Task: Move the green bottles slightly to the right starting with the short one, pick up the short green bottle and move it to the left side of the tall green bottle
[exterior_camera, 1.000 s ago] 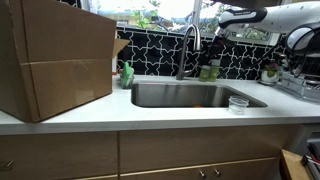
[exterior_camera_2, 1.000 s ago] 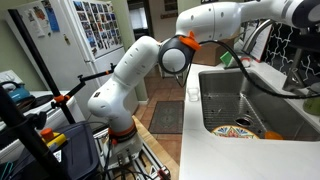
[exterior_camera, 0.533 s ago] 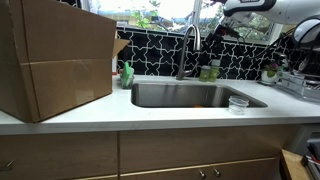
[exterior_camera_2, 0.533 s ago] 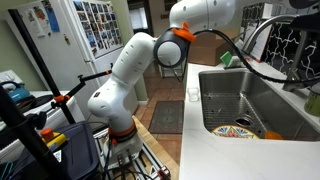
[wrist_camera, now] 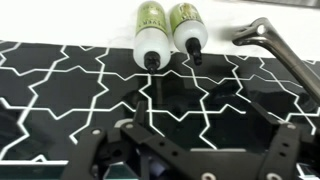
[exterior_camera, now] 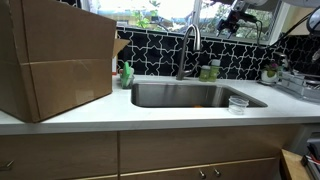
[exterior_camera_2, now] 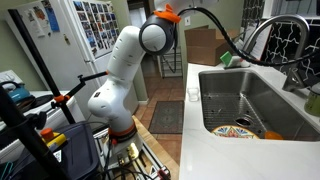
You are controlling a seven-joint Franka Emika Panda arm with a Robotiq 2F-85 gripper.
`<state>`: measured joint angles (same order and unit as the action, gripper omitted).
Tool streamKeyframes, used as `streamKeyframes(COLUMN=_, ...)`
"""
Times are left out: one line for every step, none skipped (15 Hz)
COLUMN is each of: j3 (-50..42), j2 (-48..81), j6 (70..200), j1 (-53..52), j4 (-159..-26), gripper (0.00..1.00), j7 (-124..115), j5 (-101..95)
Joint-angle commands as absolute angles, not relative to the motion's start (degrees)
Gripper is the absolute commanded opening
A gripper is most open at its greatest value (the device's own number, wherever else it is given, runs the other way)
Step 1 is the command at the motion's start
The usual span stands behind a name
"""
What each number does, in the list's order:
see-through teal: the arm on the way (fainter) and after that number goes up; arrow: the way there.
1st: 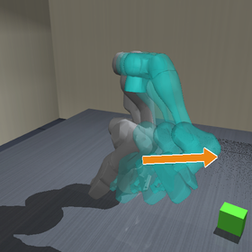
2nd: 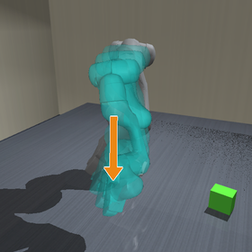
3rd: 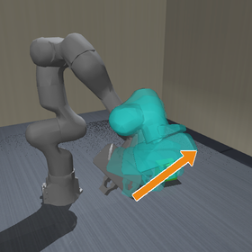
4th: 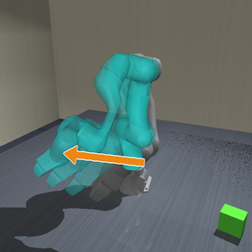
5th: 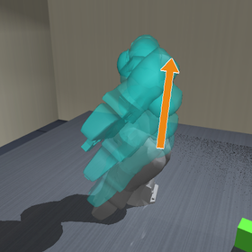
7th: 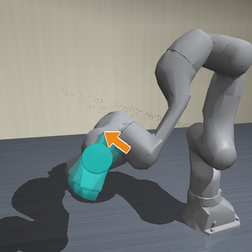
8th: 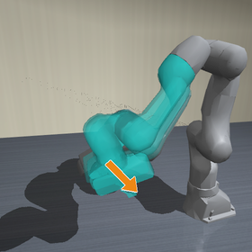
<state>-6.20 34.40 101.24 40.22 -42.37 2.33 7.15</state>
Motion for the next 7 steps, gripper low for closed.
streamKeyframes(j3=-7.16, j2=33.92, j6=100.78, j1=39.87, j4=-42.92, gripper=1.0, j7=0.7, j5=5.43)
streamKeyframes(j3=-7.47, j2=33.79, j6=100.76, j1=39.76, j4=-43.03, gripper=1.0, j7=0.35, j5=5.05)
streamKeyframes(j3=-7.37, j2=33.81, j6=100.78, j1=39.74, j4=-42.98, gripper=1.0, j7=0.38, j5=5.08)
streamKeyframes(j3=-7.29, j2=33.82, j6=100.79, j1=39.7, j4=-42.98, gripper=1.0, j7=0.38, j5=5.08)
streamKeyframes(j3=-7.26, j2=33.83, j6=100.79, j1=39.68, j4=-42.98, gripper=1.0, j7=0.38, j5=5.08)
streamKeyframes(j3=-7.25, j2=33.83, j6=100.79, j1=39.67, j4=-42.98, gripper=1.0, j7=0.38, j5=5.08)
streamKeyframes(j3=-7.25, j2=33.83, j6=100.79, j1=39.68, j4=-42.98, gripper=1.0, j7=0.38, j5=5.08)
